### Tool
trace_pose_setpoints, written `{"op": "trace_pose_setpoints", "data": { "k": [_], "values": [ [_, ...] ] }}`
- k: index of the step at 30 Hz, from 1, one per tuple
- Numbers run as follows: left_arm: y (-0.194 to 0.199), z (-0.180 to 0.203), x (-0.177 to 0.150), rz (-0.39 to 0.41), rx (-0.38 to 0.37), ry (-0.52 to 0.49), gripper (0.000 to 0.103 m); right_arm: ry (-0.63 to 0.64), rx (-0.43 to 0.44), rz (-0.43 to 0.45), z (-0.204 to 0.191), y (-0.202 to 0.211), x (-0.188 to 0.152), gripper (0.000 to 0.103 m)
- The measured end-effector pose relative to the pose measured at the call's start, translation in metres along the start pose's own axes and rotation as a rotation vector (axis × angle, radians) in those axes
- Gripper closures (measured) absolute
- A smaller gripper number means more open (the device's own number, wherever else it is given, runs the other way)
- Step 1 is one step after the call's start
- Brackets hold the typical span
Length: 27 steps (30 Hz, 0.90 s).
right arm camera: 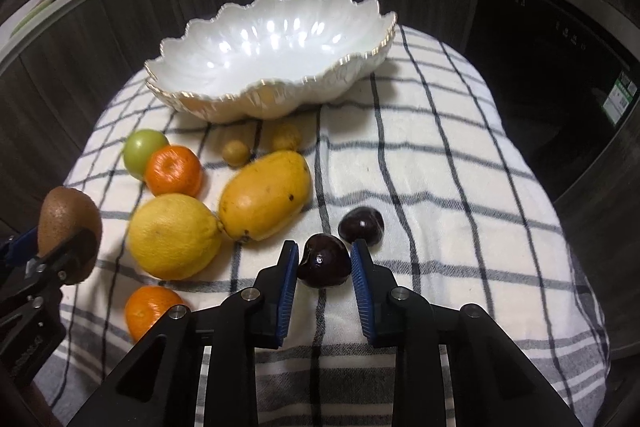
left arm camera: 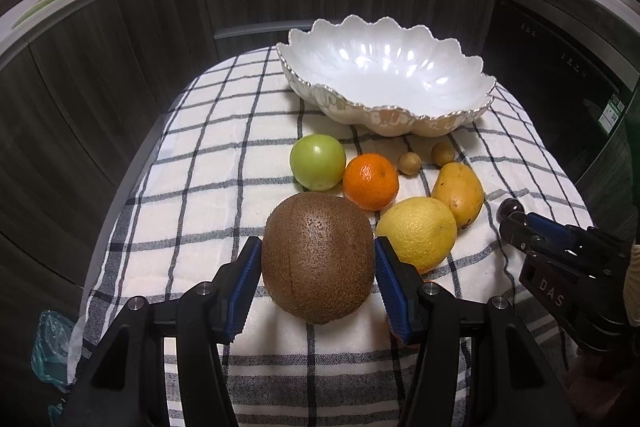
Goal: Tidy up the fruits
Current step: 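Lower the kiwi into the white bowl with the left tool while the right tool drops the plum in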
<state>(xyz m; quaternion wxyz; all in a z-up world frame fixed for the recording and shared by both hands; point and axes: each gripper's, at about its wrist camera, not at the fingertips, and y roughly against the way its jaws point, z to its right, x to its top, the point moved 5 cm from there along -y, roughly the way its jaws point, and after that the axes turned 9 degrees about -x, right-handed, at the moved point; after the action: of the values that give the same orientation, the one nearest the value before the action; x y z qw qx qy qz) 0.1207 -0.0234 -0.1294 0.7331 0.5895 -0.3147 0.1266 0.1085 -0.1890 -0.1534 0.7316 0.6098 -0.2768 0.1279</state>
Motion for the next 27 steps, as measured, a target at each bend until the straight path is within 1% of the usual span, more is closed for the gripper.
{"op": "trace_pose_setpoints", "data": {
  "k": [6, 12, 16, 20, 27],
  "values": [
    [0.012, 0.005, 0.020, 0.043, -0.010, -0.008, 0.048, -0.005, 0.017, 0.057, 0.002, 0.022, 0.022, 0.075],
    [0.019, 0.012, 0.061, 0.100, -0.046, -0.037, 0.048, 0.010, 0.025, 0.148, 0.002, 0.038, 0.063, 0.075],
    [0.014, 0.014, 0.089, 0.128, -0.063, -0.058, 0.048, 0.006, 0.032, 0.184, 0.002, 0.038, 0.089, 0.075],
    [0.001, 0.015, 0.113, 0.130, -0.092, -0.060, 0.048, 0.004, 0.035, 0.209, 0.000, 0.032, 0.112, 0.075],
    [-0.030, 0.016, 0.147, 0.105, -0.119, -0.059, 0.048, 0.001, 0.043, 0.199, -0.002, 0.006, 0.145, 0.075]
  ]
}}
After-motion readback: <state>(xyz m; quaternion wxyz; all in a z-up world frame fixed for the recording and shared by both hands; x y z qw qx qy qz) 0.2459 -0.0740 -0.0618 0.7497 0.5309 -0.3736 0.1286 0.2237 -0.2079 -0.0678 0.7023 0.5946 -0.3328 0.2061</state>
